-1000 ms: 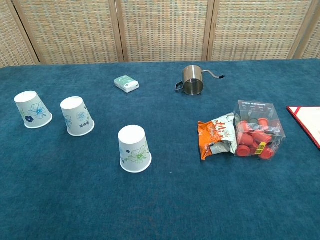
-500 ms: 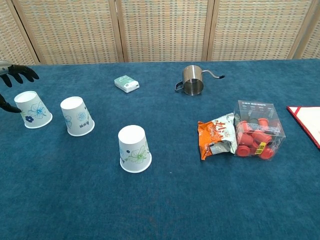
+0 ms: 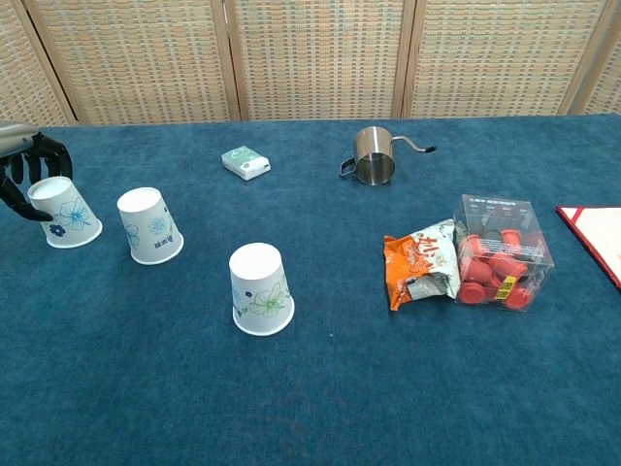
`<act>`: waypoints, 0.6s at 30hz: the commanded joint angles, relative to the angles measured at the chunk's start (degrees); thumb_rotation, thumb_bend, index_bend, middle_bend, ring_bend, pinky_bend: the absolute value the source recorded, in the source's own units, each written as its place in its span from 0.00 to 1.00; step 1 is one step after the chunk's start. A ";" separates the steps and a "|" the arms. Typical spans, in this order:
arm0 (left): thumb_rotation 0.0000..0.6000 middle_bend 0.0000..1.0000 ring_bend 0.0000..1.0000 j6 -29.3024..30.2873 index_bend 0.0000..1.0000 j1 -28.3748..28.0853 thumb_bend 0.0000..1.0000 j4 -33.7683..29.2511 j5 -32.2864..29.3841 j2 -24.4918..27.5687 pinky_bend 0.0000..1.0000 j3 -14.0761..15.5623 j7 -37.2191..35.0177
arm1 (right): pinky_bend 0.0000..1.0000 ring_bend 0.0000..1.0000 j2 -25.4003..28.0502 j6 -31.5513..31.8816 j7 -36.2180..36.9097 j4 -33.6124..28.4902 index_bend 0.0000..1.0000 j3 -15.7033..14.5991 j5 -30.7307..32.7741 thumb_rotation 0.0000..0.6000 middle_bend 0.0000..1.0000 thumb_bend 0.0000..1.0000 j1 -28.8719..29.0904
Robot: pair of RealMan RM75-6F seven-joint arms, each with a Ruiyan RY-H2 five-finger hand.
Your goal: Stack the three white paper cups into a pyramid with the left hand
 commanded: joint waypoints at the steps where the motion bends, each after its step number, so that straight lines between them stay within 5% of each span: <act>1: 1.00 0.51 0.48 1.20 0.48 0.13 0.20 -0.11 -0.46 -0.42 0.47 -0.48 0.66 | 0.00 0.00 0.05 -0.15 -0.01 -0.09 0.09 0.01 0.17 1.00 0.00 0.00 0.03; 18: 1.00 0.51 0.48 3.07 0.49 0.96 0.21 -15.23 1.78 7.67 0.47 0.40 -1.71 | 0.00 0.00 0.47 -0.55 0.39 -0.58 0.09 -0.04 0.44 1.00 0.00 0.00 0.02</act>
